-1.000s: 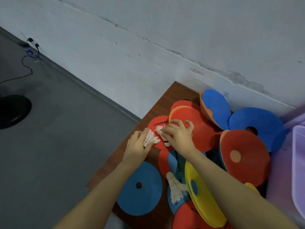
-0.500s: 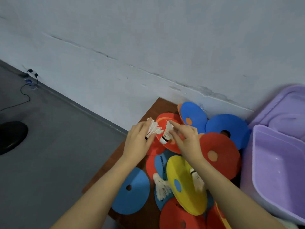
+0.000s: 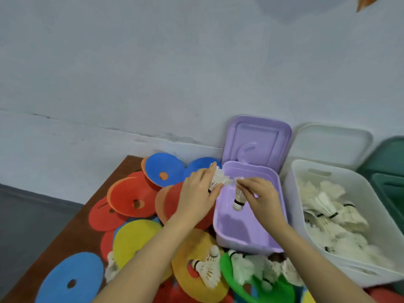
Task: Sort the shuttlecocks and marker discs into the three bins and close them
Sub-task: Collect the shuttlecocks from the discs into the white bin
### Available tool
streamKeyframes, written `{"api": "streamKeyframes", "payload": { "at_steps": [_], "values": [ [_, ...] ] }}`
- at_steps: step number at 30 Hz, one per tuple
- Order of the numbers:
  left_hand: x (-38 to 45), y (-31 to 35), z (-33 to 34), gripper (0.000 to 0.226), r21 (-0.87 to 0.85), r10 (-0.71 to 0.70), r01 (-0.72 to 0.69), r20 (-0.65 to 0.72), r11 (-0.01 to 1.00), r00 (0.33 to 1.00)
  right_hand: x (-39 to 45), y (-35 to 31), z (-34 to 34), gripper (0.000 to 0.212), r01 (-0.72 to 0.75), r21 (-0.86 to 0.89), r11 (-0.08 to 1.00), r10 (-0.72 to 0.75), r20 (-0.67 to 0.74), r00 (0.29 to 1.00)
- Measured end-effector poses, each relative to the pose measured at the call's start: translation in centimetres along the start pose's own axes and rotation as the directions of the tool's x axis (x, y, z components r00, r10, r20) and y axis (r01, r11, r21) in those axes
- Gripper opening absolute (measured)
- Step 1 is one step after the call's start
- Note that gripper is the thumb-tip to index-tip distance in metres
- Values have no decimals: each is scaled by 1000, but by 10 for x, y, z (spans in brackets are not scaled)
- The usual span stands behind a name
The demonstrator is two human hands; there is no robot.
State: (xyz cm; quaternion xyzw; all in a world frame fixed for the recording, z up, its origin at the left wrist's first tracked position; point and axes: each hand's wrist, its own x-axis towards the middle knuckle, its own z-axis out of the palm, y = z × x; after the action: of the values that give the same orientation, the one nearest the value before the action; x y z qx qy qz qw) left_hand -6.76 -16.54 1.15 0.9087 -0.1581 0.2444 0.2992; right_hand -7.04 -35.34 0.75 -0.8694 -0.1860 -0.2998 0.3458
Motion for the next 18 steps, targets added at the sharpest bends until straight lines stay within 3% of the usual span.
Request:
{"api": "streamKeyframes", "payload": {
  "at_steps": [5, 11, 15, 18],
  "values": [
    [29, 95, 70, 59, -129, 61, -54, 46, 990, 997, -11, 74, -90, 20, -53, -49, 997, 49, -73, 996],
    [42, 183, 142, 61, -239, 61, -20, 164, 971, 985, -30, 139, -173, 13, -139, -164, 977, 116, -141, 983],
    [36, 211, 172, 54, -260, 93, -28, 242, 965, 966, -50, 169, -202, 9, -222, -225, 949, 221, -31, 975],
    [24, 211, 187, 54, -110, 123, -83, 427, 990, 896, -69, 185, -208, 10, -241, -254, 937, 276, 112, 954]
  ]
}}
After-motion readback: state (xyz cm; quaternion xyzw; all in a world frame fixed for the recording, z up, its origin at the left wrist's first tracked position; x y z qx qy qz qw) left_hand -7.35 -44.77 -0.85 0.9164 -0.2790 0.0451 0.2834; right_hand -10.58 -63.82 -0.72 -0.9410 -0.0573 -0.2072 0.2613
